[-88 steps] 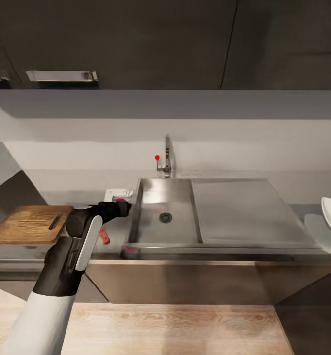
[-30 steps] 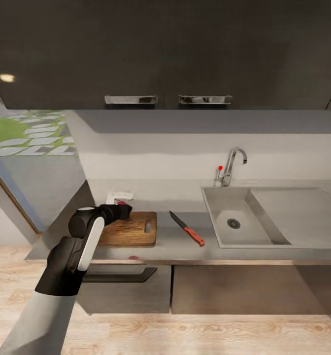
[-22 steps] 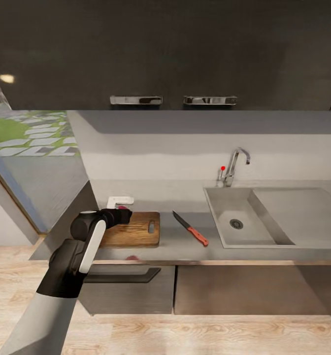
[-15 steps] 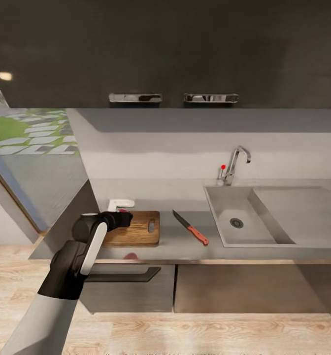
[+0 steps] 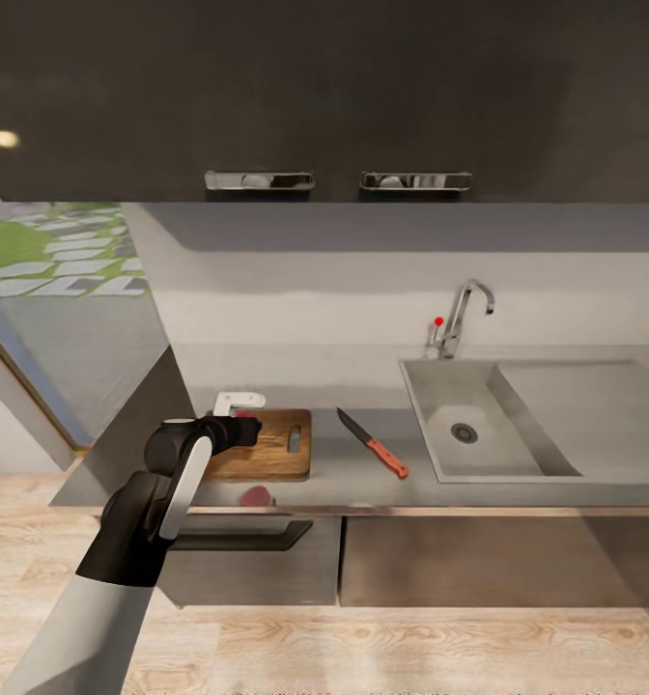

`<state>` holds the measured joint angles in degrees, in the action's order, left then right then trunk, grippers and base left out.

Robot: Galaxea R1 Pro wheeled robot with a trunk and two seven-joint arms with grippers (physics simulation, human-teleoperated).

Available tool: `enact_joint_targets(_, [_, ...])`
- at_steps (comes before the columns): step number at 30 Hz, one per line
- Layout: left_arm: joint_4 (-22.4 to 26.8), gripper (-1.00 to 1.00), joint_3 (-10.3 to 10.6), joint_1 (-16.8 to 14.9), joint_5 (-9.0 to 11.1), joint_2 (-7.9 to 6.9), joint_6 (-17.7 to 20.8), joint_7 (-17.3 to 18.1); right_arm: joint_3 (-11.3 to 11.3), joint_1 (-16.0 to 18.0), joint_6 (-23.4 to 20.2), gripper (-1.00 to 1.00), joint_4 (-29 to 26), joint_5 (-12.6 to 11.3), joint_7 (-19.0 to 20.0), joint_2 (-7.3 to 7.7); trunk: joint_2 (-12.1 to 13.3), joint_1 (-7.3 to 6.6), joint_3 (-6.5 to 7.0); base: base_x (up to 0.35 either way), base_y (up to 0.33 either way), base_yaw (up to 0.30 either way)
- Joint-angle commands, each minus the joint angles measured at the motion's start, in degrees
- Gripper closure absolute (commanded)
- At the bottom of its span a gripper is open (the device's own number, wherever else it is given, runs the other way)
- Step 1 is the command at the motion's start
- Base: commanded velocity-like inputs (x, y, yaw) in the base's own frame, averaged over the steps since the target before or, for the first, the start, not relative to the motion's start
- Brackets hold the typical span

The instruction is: In the kitchen, take the Vidalia onion out of the sink, dice it on the chopping board with the paring knife, put the diced onion into the bowl on the countertop, then place both the paring knife and the chopping board into the sink.

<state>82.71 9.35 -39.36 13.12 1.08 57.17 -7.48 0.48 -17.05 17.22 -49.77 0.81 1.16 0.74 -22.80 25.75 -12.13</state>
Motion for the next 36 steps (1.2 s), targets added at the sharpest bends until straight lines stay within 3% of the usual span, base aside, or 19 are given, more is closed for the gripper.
enact_joint_targets(1, [0.0,1.0,0.0,0.0,0.6,-0.01,0.2,-0.6,0.0,0.0,0.1,-1.0,-0.1,0.1,0.1,0.04,-0.1,0.03,-0.19,0.0,0.0,0.0])
enact_joint_targets(36, [-0.1,1.0,0.0,0.0,0.6,-0.07,0.2,-0.6,0.0,0.0,0.0,-1.0,-0.1,0.1,0.1,-0.04,-0.1,0.03,-3.37,0.062,0.001,0.0])
